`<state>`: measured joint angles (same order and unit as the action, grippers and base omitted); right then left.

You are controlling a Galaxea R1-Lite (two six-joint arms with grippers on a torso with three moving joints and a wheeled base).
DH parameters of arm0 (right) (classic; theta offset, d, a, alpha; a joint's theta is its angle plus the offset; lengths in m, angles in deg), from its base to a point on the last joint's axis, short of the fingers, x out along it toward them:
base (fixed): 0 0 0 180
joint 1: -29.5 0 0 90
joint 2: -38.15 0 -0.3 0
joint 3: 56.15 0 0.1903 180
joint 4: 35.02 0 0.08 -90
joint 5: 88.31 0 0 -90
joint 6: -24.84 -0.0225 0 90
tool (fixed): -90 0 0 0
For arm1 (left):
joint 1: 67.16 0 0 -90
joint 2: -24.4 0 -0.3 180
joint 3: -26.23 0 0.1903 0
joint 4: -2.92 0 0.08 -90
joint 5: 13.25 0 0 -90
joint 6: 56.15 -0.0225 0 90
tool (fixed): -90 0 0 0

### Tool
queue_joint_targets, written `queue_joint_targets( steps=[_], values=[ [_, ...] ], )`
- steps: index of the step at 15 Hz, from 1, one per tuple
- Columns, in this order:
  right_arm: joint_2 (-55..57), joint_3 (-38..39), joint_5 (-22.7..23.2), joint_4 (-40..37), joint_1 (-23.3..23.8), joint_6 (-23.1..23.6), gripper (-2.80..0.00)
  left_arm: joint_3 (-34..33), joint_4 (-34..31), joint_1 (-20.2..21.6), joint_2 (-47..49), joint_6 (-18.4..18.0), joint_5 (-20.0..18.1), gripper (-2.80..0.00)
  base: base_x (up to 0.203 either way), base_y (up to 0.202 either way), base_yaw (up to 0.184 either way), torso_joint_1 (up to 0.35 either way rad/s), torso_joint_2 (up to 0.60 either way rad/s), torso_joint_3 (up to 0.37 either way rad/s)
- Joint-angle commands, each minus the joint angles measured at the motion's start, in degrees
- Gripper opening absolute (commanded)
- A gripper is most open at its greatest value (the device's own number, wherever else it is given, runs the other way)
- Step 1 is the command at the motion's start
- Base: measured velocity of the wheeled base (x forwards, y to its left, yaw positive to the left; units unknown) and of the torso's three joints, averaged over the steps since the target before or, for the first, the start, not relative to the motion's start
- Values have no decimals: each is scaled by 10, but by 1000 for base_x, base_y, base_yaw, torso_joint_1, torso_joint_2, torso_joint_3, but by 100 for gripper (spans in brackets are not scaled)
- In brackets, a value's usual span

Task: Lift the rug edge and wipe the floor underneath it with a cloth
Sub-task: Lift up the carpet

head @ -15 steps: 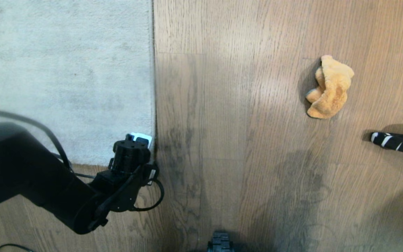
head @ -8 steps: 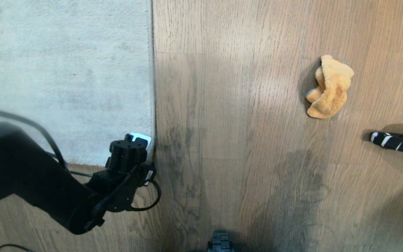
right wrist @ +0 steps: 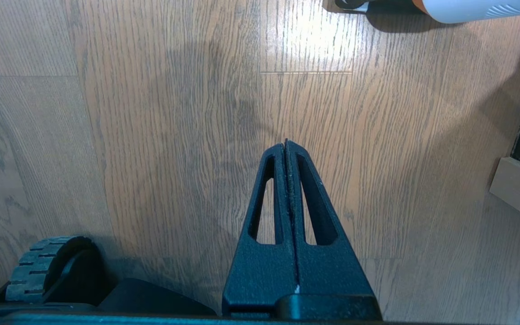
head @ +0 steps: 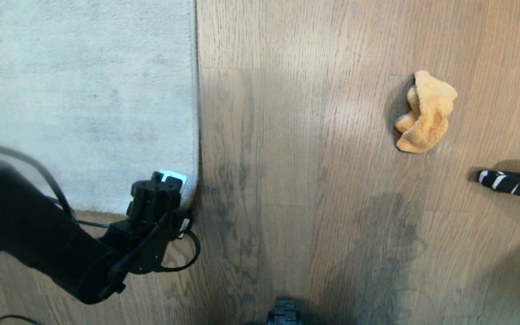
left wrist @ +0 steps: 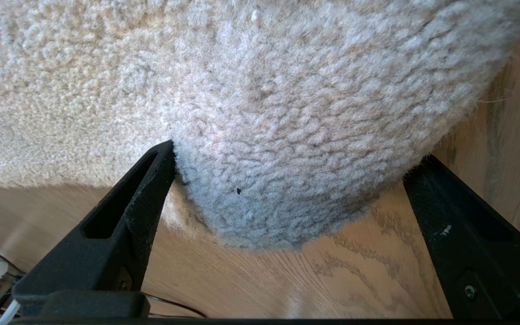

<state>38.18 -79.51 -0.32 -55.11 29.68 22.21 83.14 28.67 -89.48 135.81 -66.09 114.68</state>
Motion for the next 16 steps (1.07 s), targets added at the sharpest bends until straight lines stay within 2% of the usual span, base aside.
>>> queue_joint_targets(
  steps=[1,4,16],
  values=[
    [0,0,0,1,0,0,-280,-5,17,3,-5,0,2,0,0,0,0,0,0,0],
    [1,0,0,1,0,0,-280,-32,82,5,2,-1,2,0,0,0,0,0,0,0],
    [0,0,0,1,0,0,-280,-40,99,5,3,3,3,0,0,0,0,0,0,0]
  ],
)
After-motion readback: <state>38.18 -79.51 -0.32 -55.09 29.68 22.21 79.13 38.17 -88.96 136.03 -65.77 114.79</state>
